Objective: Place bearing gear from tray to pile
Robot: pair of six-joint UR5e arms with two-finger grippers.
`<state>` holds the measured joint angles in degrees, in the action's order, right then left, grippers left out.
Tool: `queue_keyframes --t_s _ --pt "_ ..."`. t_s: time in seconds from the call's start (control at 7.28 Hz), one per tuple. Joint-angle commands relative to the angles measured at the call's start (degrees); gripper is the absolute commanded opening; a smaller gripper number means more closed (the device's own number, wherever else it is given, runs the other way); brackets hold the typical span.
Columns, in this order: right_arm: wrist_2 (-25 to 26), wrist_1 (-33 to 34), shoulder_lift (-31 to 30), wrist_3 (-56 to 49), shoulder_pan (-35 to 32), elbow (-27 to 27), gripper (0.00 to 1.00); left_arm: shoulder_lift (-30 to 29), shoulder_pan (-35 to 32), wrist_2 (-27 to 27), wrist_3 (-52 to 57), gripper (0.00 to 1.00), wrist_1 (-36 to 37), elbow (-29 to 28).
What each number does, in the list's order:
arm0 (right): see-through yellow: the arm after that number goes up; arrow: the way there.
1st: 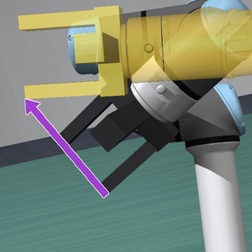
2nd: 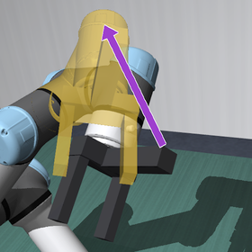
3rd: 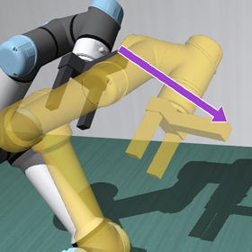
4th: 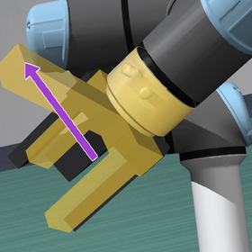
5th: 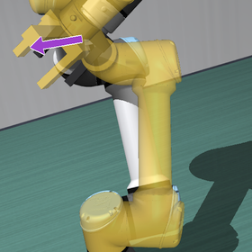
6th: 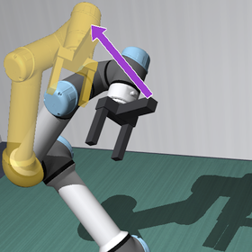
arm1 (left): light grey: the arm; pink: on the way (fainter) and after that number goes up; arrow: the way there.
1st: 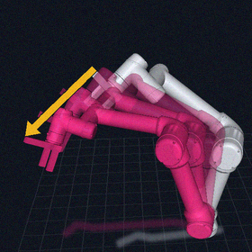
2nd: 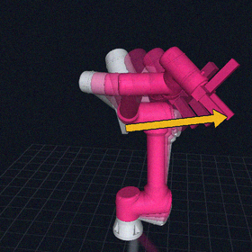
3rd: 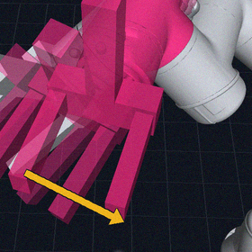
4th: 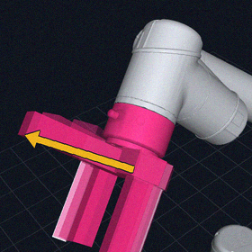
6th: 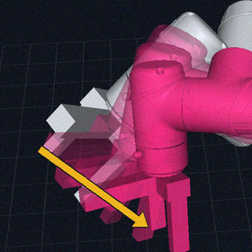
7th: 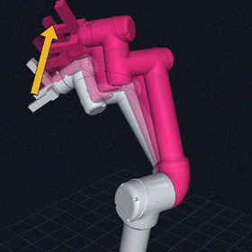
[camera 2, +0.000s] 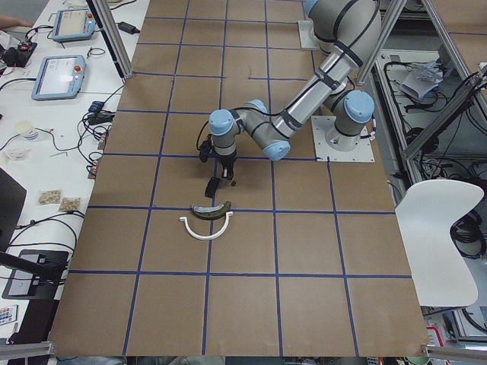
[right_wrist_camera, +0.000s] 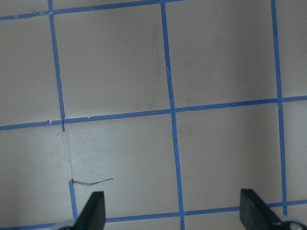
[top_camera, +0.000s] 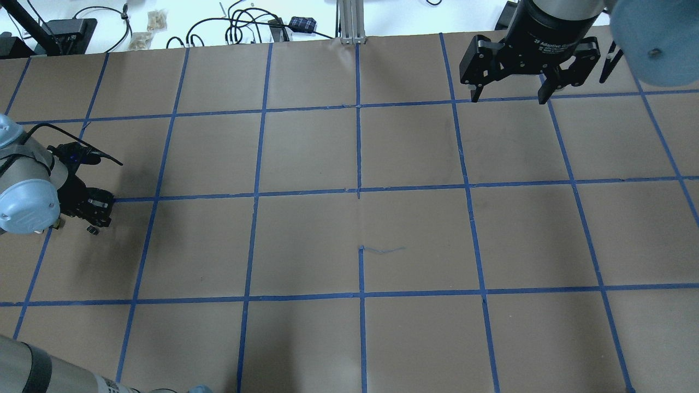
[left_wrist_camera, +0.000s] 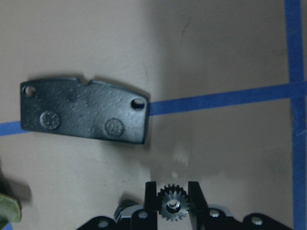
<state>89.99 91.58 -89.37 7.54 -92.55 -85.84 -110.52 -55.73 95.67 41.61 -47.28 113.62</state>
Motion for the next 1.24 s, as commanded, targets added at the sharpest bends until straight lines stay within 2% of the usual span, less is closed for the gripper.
queue_keyframes --t_s 0.0,0.14,0.27,0.41,0.55,0.82,0.96,1.1 --pt "0.0 0.0 0.0 -0.1 0.0 0.1 1.00 -0.1 -0.1 -0.1 -0.1 0.50 0.0 0.0" --pt "0.0 0.0 0.0 -0.1 0.0 0.0 1.00 0.0 -0.1 -0.3 -0.1 0.74 -0.2 -0.2" --pt "0.0 0.0 0.0 -0.1 0.0 0.0 1.00 0.5 -0.2 -0.1 -0.2 0.86 -0.8 -0.2" --pt "0.1 0.0 0.0 -0.1 0.0 0.0 1.00 1.8 -1.3 -0.1 -0.5 0.89 -1.1 -0.7" --pt "0.1 0.0 0.0 -0.1 0.0 0.0 1.00 4.5 -5.0 -0.1 -3.5 0.92 -5.0 -3.0" --pt "0.1 0.0 -0.1 -0.1 0.0 0.0 1.00 11.4 -13.6 -0.6 -19.2 0.92 -23.6 -11.2" --pt "0.1 0.0 -0.2 -0.1 0.0 0.0 1.00 15.7 -16.2 -3.2 -21.6 0.92 -29.6 -14.6" --pt "0.1 0.0 -0.2 -0.1 0.0 0.0 1.00 17.2 -20.9 -5.2 -26.0 0.92 -33.9 -19.1"
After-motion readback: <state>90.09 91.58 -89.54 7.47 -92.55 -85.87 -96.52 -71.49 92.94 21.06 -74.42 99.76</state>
